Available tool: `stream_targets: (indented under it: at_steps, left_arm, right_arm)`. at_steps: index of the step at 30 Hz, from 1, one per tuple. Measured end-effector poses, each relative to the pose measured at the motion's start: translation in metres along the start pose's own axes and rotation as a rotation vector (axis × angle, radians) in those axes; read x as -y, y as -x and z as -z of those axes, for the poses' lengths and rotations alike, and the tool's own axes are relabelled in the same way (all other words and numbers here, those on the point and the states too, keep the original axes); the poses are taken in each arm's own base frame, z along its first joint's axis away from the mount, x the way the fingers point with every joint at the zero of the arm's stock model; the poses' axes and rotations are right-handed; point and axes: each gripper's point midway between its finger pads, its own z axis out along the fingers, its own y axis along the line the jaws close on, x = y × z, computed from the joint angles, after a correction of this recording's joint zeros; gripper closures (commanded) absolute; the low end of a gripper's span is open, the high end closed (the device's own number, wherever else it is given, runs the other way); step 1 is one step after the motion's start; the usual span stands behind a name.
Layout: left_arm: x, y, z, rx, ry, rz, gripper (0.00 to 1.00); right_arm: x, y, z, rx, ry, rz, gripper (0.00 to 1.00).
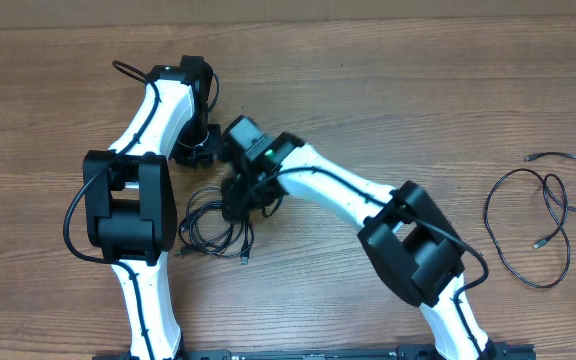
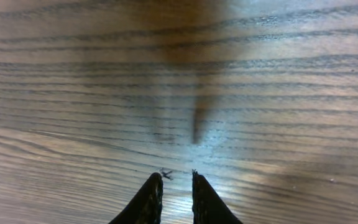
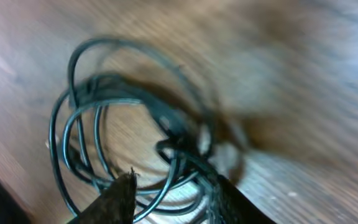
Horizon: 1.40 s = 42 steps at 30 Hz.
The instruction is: Untangle cables
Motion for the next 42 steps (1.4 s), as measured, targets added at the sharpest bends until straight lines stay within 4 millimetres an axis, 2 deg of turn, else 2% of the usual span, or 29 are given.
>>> stream_targets:
  at_steps: [4,7,8,10,14,17,22,26,30,33,36,42]
  left_arm:
    - [-0.002,0.001,0.0,0.002,-0.003,0.009,0.81]
    - [-0.001,0.001,0.0,0.001,-0.006,0.008,0.81]
    - [-0.001,0.001,0.0,0.001,-0.006,0.008,0.8]
    - [-0.001,0.001,0.0,0.002,-0.006,0.008,0.81]
    - [-0.001,0.001,0.0,0.001,-0.006,0.012,0.82]
    - [-0.001,0.001,0.0,0.001,-0.006,0.012,0.83]
    - [-0.003,-0.001,0.0,-0.008,-0.005,0.018,0.82]
    - [-0.01,-0.001,-0.001,-0.014,-0.004,0.047,0.8]
    - [-0.013,0.0,-0.001,-0.016,-0.005,0.059,0.78]
    - [-0.015,0.0,-0.001,-0.016,-0.006,0.063,0.78]
    - [-0.015,0.0,-0.001,-0.016,-0.005,0.063,0.78]
    - [-0.015,0.001,-0.001,-0.014,-0.006,0.063,0.78]
  right_arm:
    - [-0.01,-0.002,-0.008,0.02,-0.049,0.099,0.47]
    - [-0.01,-0.003,-0.012,0.036,-0.115,0.145,0.46]
    - [-0.008,-0.002,-0.013,0.041,-0.132,0.154,0.48]
    - [-0.003,-0.002,-0.016,0.042,-0.16,0.164,0.6]
    - [0.007,-0.002,-0.021,0.037,-0.198,0.161,0.76]
    - [0.016,-0.002,-0.018,0.038,-0.23,0.127,0.82]
    - [0.051,0.0,-0.006,0.036,-0.306,-0.026,0.82]
    - [0.093,0.002,0.013,0.035,-0.34,-0.239,0.81]
    - [0.115,0.002,0.024,0.029,-0.318,-0.37,0.8]
    - [0.121,0.002,0.027,0.024,-0.3,-0.417,0.8]
    - [0.122,0.0,0.028,0.016,-0.288,-0.44,0.72]
    - [0.105,-0.015,0.032,-0.094,-0.145,-0.514,0.64]
